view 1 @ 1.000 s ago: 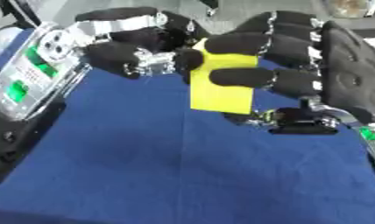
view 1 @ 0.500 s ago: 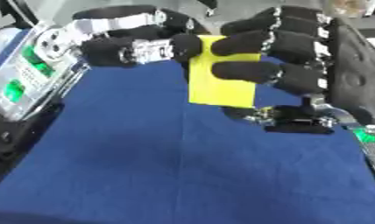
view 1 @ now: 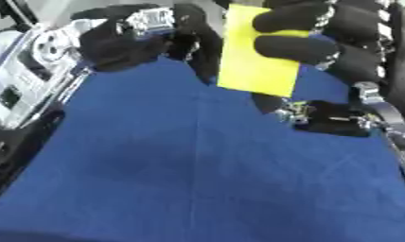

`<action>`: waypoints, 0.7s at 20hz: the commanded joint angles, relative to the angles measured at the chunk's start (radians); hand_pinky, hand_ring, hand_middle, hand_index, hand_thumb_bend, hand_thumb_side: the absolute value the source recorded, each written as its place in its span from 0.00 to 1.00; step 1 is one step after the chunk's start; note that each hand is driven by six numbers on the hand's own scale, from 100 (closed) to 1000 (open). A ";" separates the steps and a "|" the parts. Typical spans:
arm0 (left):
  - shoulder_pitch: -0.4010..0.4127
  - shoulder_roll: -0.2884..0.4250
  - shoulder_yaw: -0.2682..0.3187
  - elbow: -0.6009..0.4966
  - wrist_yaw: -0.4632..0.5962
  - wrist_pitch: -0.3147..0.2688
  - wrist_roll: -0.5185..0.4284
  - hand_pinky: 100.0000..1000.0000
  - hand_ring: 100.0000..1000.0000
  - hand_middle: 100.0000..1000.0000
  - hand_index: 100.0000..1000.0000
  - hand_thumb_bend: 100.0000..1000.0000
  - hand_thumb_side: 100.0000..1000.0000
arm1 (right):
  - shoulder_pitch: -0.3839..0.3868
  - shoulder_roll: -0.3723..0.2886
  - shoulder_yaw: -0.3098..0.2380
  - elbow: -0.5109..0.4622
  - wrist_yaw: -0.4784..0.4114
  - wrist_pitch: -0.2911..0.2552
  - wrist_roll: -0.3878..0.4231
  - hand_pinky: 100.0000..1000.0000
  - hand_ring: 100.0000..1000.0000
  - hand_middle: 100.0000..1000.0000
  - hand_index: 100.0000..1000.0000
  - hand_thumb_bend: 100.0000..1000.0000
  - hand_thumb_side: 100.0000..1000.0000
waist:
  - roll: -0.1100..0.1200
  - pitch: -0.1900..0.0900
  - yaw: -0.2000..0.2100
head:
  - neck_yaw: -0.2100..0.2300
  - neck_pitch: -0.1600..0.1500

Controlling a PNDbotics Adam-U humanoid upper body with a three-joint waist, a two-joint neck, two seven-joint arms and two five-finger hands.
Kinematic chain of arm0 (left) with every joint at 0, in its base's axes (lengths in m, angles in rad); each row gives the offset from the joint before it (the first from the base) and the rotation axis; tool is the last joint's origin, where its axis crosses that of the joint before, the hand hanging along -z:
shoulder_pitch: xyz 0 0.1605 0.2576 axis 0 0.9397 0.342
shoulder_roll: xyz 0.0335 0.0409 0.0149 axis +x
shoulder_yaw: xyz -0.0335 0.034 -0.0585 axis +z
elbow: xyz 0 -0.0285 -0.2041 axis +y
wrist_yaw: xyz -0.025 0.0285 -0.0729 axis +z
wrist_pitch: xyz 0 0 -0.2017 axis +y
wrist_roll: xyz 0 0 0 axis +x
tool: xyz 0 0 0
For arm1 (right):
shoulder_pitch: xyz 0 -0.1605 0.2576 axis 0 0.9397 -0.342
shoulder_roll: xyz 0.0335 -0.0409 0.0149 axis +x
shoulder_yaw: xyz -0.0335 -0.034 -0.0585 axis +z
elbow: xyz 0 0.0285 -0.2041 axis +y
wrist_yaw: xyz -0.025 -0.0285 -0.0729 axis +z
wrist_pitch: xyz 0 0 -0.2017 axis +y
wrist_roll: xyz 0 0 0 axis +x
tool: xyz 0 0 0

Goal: Pick up the objects with one hand, pass them to the other hand, and then place them into the box on the other side of the table.

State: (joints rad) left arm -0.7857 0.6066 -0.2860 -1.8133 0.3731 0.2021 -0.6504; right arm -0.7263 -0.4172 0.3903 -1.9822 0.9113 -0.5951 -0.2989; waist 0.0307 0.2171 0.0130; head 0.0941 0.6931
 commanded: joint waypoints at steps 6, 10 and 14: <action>0.064 0.067 0.205 0.020 0.058 -0.086 0.195 0.71 0.59 0.55 0.74 0.10 1.00 | 0.030 -0.138 -0.123 -0.015 -0.107 0.124 -0.023 0.58 0.58 0.71 0.86 0.02 0.00 | -0.005 -0.021 0.004 | -0.049 -0.009; 0.156 0.080 0.307 0.024 0.074 -0.105 0.308 0.70 0.58 0.54 0.74 0.10 1.00 | 0.079 -0.218 -0.230 0.093 -0.198 0.246 -0.041 0.62 0.61 0.72 0.91 0.00 0.00 | -0.011 -0.019 0.011 | -0.119 -0.012; 0.262 0.057 0.382 0.006 0.074 -0.102 0.370 0.70 0.58 0.54 0.73 0.09 1.00 | 0.079 -0.271 -0.337 0.324 -0.259 0.346 -0.065 0.66 0.65 0.74 0.96 0.00 0.00 | -0.015 -0.018 0.027 | -0.198 -0.013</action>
State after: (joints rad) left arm -0.5154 0.6465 0.0616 -1.7884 0.4429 0.1009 -0.3009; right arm -0.6302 -0.6432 0.0936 -1.7078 0.6729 -0.2766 -0.3558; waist 0.0162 0.2168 0.0418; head -0.0826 0.6918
